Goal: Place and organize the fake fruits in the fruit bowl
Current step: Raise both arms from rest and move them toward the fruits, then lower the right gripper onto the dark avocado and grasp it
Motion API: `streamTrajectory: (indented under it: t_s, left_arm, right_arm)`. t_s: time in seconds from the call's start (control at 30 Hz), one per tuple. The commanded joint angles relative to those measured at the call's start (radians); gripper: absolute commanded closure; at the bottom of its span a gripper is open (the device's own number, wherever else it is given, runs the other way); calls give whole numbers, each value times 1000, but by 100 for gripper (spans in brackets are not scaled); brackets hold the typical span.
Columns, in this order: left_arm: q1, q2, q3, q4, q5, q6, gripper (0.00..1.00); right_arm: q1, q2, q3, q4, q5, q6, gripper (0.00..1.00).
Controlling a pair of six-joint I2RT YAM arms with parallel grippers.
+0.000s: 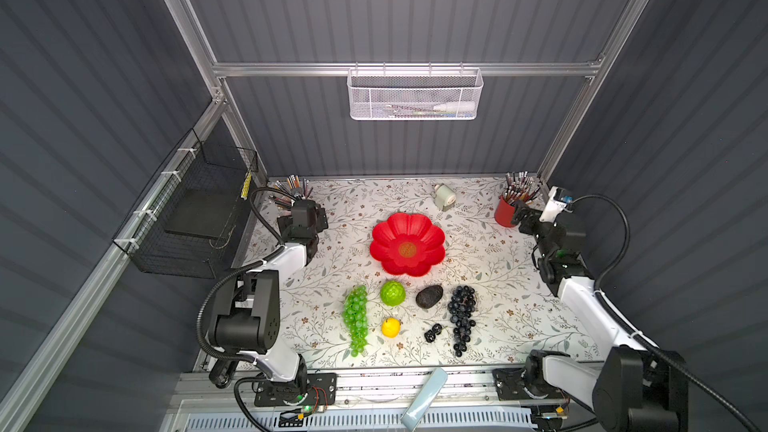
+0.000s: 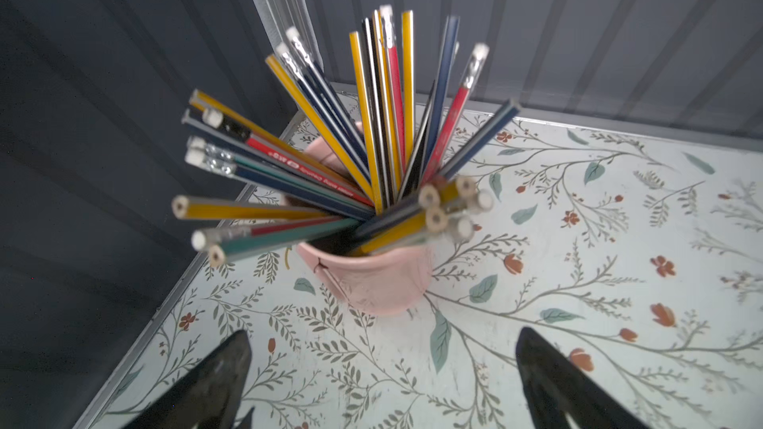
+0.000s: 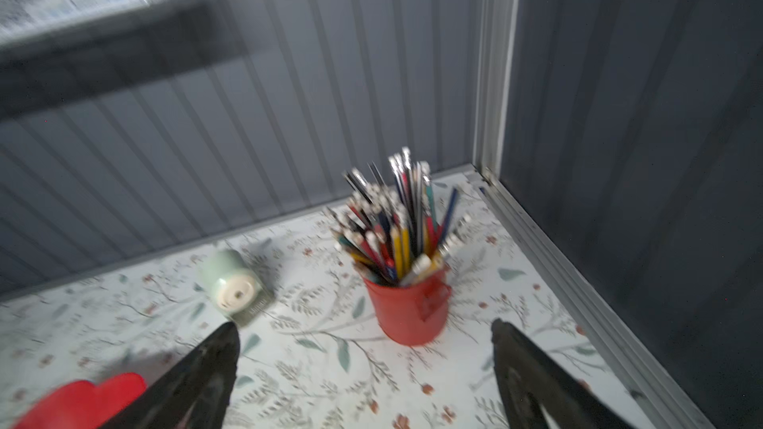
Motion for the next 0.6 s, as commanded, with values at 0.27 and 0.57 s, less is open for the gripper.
streamTrajectory:
  t_s: [0.27, 0.57]
  left_arm:
    - [-200, -21, 221, -582, 106, -125, 0]
    - [-212, -70, 203, -581, 201, -180, 0]
  right_arm:
    - [456, 28, 198, -787, -87, 86, 10]
    - [754, 146, 277, -1054, -66, 254, 12]
